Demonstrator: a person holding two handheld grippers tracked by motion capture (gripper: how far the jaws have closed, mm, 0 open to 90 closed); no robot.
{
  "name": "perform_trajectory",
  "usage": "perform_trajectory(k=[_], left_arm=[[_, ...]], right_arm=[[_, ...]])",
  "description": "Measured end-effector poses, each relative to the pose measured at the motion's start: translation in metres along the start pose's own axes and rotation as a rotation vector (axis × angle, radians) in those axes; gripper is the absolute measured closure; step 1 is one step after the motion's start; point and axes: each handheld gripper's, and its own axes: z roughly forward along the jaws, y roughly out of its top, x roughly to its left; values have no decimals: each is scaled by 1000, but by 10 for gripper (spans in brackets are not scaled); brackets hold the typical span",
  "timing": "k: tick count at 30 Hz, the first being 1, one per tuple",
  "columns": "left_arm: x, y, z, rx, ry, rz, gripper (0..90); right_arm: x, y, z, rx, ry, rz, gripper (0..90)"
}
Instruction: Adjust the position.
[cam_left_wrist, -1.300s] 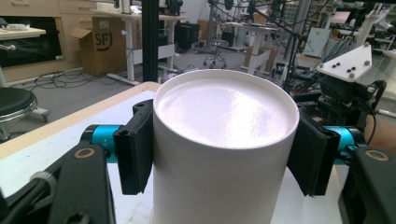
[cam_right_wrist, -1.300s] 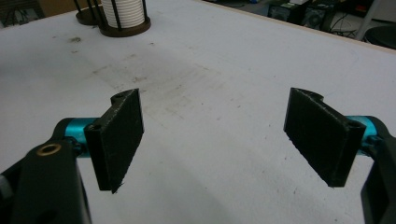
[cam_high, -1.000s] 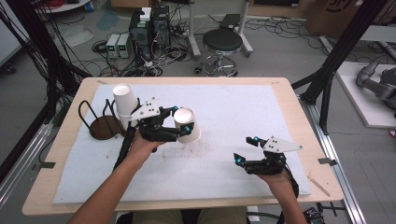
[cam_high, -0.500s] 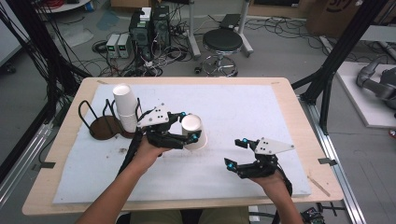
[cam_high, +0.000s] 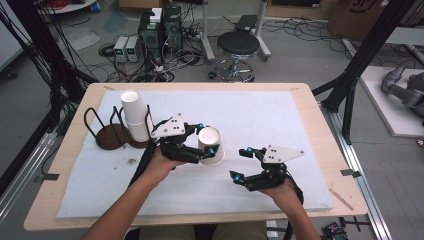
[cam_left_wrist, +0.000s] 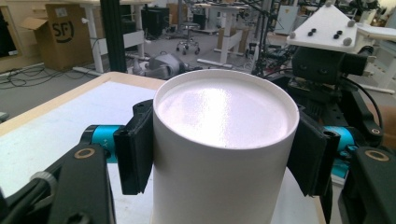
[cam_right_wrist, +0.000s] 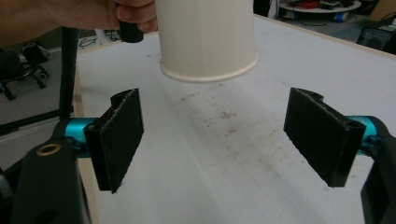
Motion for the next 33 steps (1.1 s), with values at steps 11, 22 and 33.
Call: perform_trajectory(k=[11, 22, 33], left_arm=[[-10, -2, 9, 40, -54, 31, 331], [-17, -5, 19, 46, -103, 27, 332], [-20, -6, 24, 45, -140, 27, 332]], right_arm=[[0, 12, 22, 13, 55, -31, 203], [-1, 13, 26, 8, 88, -24, 203], [0, 12, 31, -2, 109, -30, 206]])
